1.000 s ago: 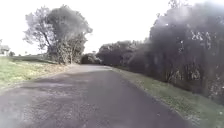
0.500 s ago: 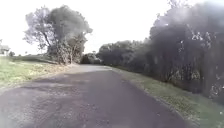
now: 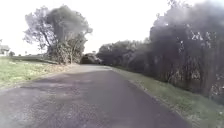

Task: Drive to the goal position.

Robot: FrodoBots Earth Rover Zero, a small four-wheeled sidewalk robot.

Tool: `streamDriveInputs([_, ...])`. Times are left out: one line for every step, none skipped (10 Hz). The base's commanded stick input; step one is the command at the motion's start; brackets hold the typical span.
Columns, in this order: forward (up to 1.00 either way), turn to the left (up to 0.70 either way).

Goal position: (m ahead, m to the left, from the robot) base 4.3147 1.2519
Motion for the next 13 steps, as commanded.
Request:
streamDriveInputs([0.02,0.00])
streamDriveInputs([0.00,0.00])
streamDriveInputs([0.00,0.00])
streamDriveInputs([0.00,0.00])
streamDriveInputs([0.00,0.00])
streamDriveInputs([0.00,0.00])
streamDriveInputs([0.00,0.00])
streamDriveInputs([0.00,0.00])
streamDriveInputs([0.00,0.00])
streamDriveInputs([0.00,0.00])
streamDriveInputs([-0.02,0.00])
streamDriveInputs([-0.04,0.00])
streamDriveInputs([-0.04,0.00])
